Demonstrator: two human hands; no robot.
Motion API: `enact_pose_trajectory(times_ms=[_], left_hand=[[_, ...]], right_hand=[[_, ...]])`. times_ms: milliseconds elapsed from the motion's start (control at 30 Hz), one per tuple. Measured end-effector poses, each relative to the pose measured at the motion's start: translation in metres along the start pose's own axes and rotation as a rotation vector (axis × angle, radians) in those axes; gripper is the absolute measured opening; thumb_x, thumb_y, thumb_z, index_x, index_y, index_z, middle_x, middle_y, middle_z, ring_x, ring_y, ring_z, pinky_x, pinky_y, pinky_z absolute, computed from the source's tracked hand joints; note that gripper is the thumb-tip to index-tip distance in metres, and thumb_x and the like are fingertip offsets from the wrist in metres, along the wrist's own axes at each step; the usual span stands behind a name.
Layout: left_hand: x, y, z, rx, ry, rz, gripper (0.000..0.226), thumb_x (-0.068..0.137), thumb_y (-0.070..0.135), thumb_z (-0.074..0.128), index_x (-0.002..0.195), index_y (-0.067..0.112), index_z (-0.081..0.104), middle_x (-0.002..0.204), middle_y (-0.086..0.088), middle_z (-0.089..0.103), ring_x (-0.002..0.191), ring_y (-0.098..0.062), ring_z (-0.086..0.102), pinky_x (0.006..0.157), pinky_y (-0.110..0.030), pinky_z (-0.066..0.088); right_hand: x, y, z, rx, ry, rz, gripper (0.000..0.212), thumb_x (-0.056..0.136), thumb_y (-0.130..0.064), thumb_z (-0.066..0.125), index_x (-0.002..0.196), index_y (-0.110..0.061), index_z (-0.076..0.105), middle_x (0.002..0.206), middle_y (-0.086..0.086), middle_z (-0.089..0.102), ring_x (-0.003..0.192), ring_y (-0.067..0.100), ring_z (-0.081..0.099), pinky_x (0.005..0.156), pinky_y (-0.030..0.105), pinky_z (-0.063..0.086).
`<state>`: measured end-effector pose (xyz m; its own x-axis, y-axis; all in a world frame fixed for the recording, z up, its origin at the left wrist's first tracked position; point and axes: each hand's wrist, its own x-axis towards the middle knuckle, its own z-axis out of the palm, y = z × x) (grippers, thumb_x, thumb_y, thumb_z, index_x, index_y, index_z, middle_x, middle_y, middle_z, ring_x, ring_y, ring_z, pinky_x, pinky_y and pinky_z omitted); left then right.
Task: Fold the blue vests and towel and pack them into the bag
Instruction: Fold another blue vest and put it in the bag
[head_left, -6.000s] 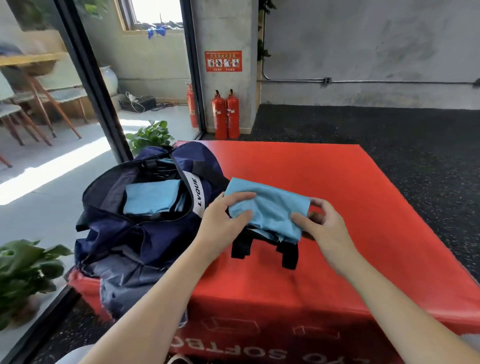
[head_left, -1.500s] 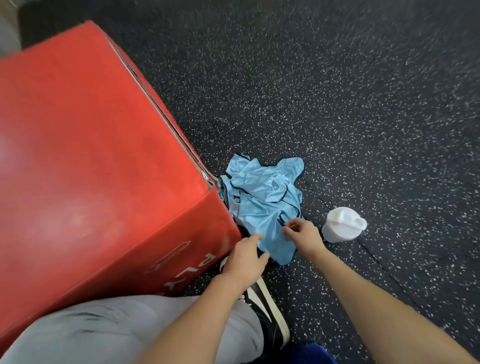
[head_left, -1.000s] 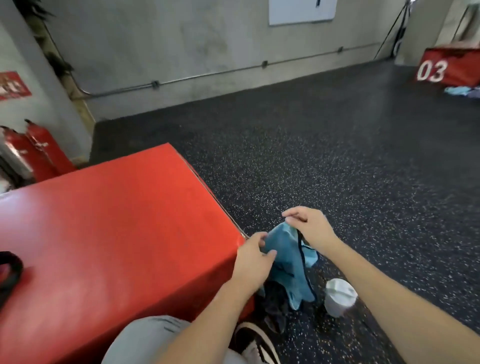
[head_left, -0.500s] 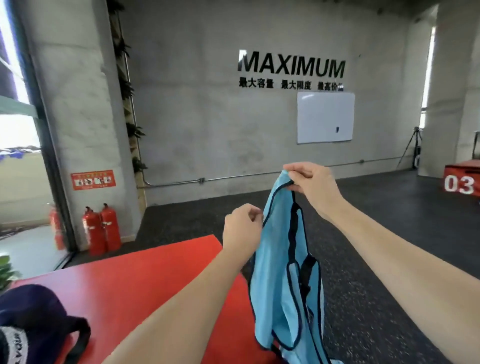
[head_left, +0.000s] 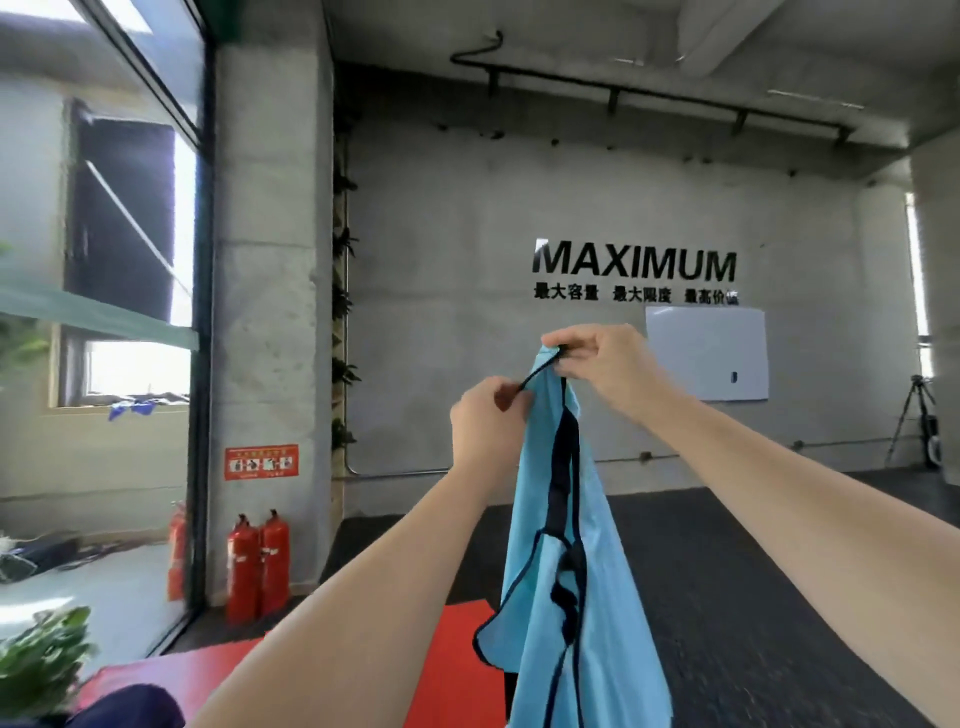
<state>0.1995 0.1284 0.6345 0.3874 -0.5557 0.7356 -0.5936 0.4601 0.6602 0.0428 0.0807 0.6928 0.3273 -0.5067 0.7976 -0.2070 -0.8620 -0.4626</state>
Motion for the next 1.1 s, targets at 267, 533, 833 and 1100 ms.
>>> enact_pose_trajectory(times_ms=[267,533,833,1100], left_hand=[[0.024,-0.010,-0.060,-0.044,0.063,0.025,0.004,0.091,0.026,0.072,0.094,0.024,0.070,0.087,0.009,0.071,0.083,-0.005,0.065,0.070,-0.014,0.047],[0.018,-0.071,-0.148,0.064,-0.298,-0.140,0.009,0.085,0.024,0.080,0.094,0.022,0.079,0.089,0.006,0.077,0.087,-0.014,0.074,0.085,-0.033,0.059],[0.053,-0.121,-0.227,0.770,-0.113,-0.164,0.029,0.095,0.020,0.061,0.069,0.013,0.071,0.063,0.001,0.065,0.061,-0.015,0.062,0.056,-0.025,0.047],[0.096,-0.103,-0.264,0.726,0.165,0.024,0.015,0.088,0.002,0.057,0.086,0.010,0.069,0.090,-0.009,0.071,0.079,-0.024,0.065,0.071,-0.028,0.048]], right_hand=[[0.021,-0.015,0.032,-0.214,0.020,-0.090,0.013,0.084,-0.023,0.081,0.080,-0.013,0.074,0.074,-0.001,0.073,0.068,0.010,0.072,0.077,0.028,0.061],[0.044,-0.019,0.072,-0.062,0.066,0.010,0.013,0.090,-0.016,0.075,0.085,-0.006,0.069,0.084,0.008,0.073,0.066,0.008,0.073,0.064,0.016,0.058],[0.070,-0.008,0.097,-0.025,0.084,0.059,0.010,0.094,-0.015,0.069,0.088,-0.008,0.066,0.088,0.007,0.073,0.071,0.007,0.074,0.067,0.017,0.059],[0.073,0.023,0.110,-0.159,0.104,0.095,0.022,0.095,-0.029,0.068,0.081,-0.013,0.064,0.079,0.002,0.066,0.070,0.013,0.057,0.059,0.023,0.040]])
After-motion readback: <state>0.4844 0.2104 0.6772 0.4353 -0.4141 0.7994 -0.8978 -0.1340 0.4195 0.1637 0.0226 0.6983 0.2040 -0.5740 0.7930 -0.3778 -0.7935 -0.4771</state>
